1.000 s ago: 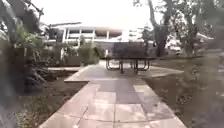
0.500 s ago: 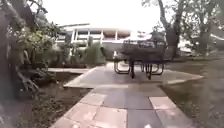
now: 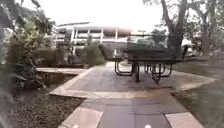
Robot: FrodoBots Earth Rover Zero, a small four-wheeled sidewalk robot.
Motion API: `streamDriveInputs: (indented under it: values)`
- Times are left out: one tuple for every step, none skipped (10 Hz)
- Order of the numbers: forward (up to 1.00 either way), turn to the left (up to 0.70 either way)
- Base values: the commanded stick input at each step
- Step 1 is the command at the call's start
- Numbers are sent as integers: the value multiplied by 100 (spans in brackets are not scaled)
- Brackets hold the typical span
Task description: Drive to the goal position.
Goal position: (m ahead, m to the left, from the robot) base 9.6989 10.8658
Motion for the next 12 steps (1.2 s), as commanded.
streamDriveInputs:
  values:
    - [100, 28]
    - [100, 8]
    - [100, 0]
    - [100, 0]
    - [100, 0]
    - [100, 0]
    - [100, 0]
    - [100, 0]
    - [100, 0]
    - [100, 0]
    - [100, 0]
    - [100, 3]
